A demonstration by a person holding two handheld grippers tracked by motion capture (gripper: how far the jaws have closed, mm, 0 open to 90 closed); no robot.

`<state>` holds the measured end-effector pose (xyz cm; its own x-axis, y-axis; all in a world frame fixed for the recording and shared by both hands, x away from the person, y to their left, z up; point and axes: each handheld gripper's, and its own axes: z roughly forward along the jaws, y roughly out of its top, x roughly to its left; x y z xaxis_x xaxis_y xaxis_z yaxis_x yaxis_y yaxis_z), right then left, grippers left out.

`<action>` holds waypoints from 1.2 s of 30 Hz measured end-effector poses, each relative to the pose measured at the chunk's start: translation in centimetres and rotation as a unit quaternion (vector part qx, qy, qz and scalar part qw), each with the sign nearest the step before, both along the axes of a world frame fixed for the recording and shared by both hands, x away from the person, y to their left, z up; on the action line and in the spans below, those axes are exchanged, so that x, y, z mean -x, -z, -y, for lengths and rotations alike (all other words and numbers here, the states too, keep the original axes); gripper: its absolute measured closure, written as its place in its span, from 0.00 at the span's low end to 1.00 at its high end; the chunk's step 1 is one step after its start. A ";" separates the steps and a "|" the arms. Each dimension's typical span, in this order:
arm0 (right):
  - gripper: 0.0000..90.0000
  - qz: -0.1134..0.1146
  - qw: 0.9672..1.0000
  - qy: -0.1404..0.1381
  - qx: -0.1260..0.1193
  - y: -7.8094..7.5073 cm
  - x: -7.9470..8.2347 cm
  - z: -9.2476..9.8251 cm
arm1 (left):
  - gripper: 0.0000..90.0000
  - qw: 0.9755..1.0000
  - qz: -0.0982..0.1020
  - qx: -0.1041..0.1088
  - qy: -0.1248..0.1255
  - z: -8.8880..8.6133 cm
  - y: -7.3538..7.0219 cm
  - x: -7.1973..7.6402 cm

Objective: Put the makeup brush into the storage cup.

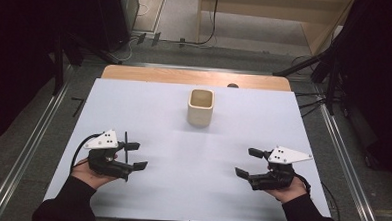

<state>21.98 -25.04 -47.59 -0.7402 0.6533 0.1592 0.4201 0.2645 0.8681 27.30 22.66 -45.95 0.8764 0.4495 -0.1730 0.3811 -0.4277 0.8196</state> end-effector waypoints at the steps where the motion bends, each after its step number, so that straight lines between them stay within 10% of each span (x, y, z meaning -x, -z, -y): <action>1: 0.20 0.001 1.000 -0.003 -0.001 0.0 0.0 0.0 | 0.30 1.000 -0.002 -0.001 -0.002 0.0 0.0 0.0; 36: 0.19 -0.008 1.000 -0.010 0.020 0.4 -0.2 0.0 | 0.30 1.000 -0.011 -0.017 -0.002 0.0 0.1 0.0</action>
